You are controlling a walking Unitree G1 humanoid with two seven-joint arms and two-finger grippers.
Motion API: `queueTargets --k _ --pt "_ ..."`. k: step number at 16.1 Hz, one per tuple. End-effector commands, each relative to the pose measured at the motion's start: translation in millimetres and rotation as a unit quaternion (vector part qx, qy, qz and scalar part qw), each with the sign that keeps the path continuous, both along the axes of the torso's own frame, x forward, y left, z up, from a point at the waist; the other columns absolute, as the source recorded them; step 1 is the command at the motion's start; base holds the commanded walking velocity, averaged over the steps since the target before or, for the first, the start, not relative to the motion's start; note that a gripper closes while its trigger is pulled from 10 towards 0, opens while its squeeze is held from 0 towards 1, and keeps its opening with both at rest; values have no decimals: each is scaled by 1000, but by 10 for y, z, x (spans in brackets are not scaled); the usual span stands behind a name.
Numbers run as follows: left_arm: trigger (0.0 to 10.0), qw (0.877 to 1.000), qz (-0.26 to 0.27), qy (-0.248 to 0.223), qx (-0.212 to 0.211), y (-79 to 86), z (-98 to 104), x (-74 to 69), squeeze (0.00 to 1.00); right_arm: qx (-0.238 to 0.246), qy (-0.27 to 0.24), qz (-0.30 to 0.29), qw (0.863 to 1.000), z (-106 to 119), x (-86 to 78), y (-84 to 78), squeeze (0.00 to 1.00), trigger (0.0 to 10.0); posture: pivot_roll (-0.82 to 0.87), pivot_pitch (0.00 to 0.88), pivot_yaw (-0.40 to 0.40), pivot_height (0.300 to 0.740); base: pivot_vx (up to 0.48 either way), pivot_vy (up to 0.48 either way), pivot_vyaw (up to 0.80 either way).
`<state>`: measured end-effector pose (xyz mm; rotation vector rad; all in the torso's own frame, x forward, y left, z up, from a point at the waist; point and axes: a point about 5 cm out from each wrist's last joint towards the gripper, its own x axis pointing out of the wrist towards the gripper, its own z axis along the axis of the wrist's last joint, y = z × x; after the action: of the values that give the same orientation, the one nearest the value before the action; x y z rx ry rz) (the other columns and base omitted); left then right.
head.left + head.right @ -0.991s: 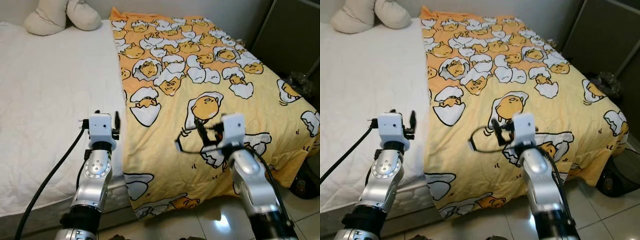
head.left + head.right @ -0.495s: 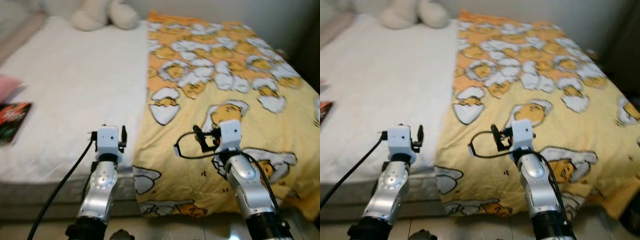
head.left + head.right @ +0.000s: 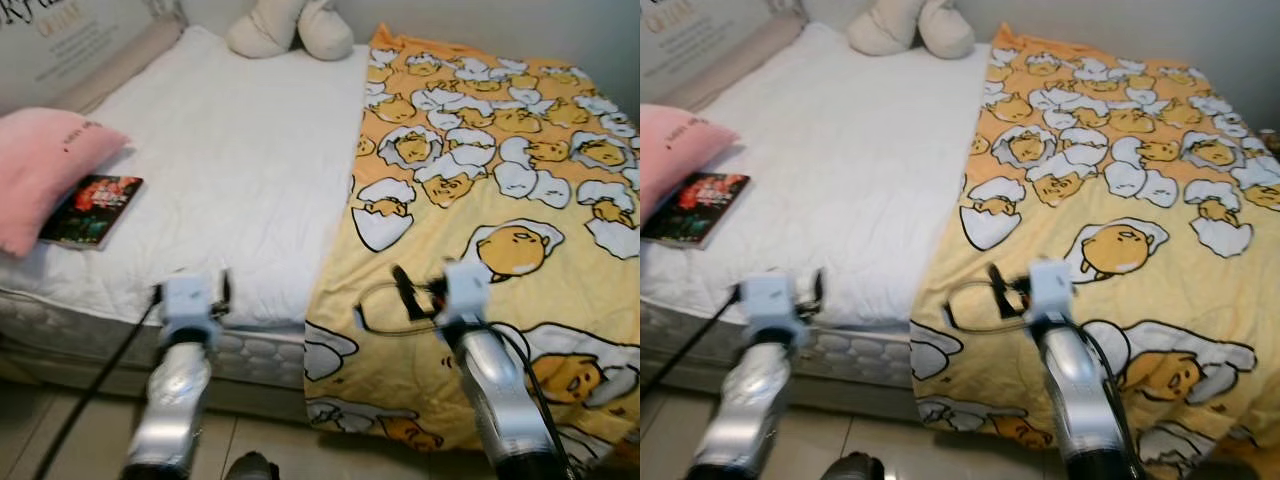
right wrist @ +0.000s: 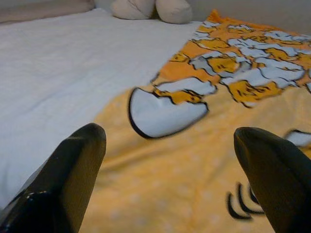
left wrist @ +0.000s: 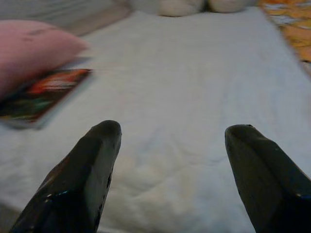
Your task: Clean up the room
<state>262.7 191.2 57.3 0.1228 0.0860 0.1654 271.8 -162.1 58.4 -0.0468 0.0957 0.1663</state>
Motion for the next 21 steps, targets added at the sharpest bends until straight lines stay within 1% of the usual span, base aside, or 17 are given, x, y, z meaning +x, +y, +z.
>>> queueTargets --k 1,2,3,4,6,8,9,13,14,15,16,18,19,20,21 --pt "10000 1000 -8 -20 -3 -31 95 19 0 2 -7 -17 1000 22 -4 -102 0 10000 -8 0 3 740 0 -469 544" --pt "10000 999 -9 -29 -11 -53 126 37 0 5 -2 -17 1000 1 -7 -107 0 10000 -6 0 3 740 0 0 550" --pt "10000 1000 -15 -21 -8 -119 114 90 0 4 2 -14 1000 -5 7 -108 0 10000 -8 0 4 740 0 0 550" --pt "10000 1000 -18 -19 -10 -150 109 106 0 5 3 -12 1000 -9 16 -100 0 10000 -11 0 5 740 0 0 544" --pt "10000 999 -27 -22 -20 -195 128 90 0 7 4 -3 1000 -16 23 -79 0 10000 -8 0 6 740 0 0 550" --pt "10000 999 -32 -20 -21 -192 118 53 0 7 8 3 1000 -39 16 -65 0 10000 -3 0 4 740 0 0 547" --pt "10000 999 -23 -6 -26 -154 73 26 0 10 16 7 1000 -75 10 -60 0 10000 2 0 2 740 0 0 556" --pt "10000 999 -29 1 -27 -185 52 29 0 12 22 16 1000 -101 13 -20 0 10000 13 0 -6 740 -288 386 539" --pt "10000 999 -33 2 -25 -197 54 39 0 12 22 17 1000 -100 19 -12 0 10000 16 0 -9 740 -289 386 531" --pt "10000 999 -35 -2 -32 -213 73 94 0 11 25 18 999 -111 32 -9 0 10000 18 0 -11 740 0 0 544" --pt "10000 999 -40 3 -11 -219 93 144 0 -4 35 11 999 -133 50 -17 0 10000 17 0 -11 740 0 0 0" --pt "10000 999 -27 1 -19 -198 103 172 0 -6 36 -5 999 -134 87 -48 0 10000 11 0 -6 740 0 0 0" --pt "10000 999 -28 4 -21 -200 95 171 0 -6 35 -5 999 -126 90 -52 0 10000 8 0 -5 740 0 0 0" --pt "10000 999 -27 6 -25 -205 81 160 0 6 30 -7 1000 -113 89 -59 0 10000 2 0 -4 740 0 0 0" --pt "10000 999 -27 9 -22 -215 68 155 0 0 27 4 1000 -101 83 -45 0 10000 0 0 -3 740 0 0 0"
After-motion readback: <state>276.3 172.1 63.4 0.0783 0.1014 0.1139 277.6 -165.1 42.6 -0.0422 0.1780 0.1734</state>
